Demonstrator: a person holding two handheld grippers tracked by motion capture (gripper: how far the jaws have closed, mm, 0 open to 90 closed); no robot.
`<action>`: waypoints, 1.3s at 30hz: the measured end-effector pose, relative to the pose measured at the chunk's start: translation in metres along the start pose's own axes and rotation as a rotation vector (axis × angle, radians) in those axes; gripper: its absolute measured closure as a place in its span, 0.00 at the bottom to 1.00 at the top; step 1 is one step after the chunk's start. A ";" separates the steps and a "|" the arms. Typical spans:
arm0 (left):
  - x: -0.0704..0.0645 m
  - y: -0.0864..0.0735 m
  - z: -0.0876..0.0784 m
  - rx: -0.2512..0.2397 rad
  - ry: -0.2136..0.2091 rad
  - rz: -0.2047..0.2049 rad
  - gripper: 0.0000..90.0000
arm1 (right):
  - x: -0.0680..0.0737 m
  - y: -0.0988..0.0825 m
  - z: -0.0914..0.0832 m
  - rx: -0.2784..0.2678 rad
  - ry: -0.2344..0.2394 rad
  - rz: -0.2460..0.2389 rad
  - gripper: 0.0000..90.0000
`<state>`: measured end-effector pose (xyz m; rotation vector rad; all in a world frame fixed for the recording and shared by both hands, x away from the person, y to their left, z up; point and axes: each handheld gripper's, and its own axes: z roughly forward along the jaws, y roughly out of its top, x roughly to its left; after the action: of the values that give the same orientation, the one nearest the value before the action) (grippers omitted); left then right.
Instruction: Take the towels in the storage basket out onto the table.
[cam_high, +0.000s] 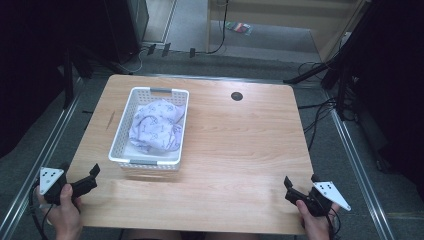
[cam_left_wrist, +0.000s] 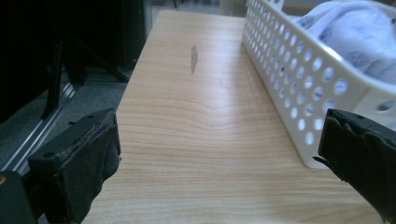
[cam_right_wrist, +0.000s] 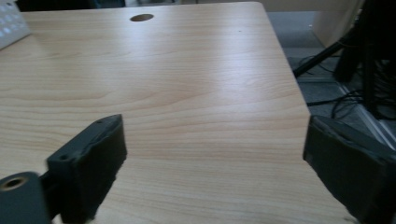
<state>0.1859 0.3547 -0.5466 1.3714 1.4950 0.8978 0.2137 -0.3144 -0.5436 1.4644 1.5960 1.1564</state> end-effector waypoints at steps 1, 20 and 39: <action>0.001 0.002 -0.004 -0.010 -0.024 -0.015 0.00 | 0.000 0.000 0.000 -0.001 -0.016 0.000 0.08; -0.047 0.053 0.002 0.053 -0.204 0.108 0.00 | 0.009 0.012 -0.006 0.013 0.038 -0.063 0.00; -0.092 0.129 0.048 0.253 -0.295 0.190 0.00 | 0.014 0.000 0.008 0.048 0.084 -0.060 0.00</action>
<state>0.2746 0.2770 -0.4301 1.7711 1.2970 0.5998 0.2191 -0.2994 -0.5460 1.4044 1.7238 1.1668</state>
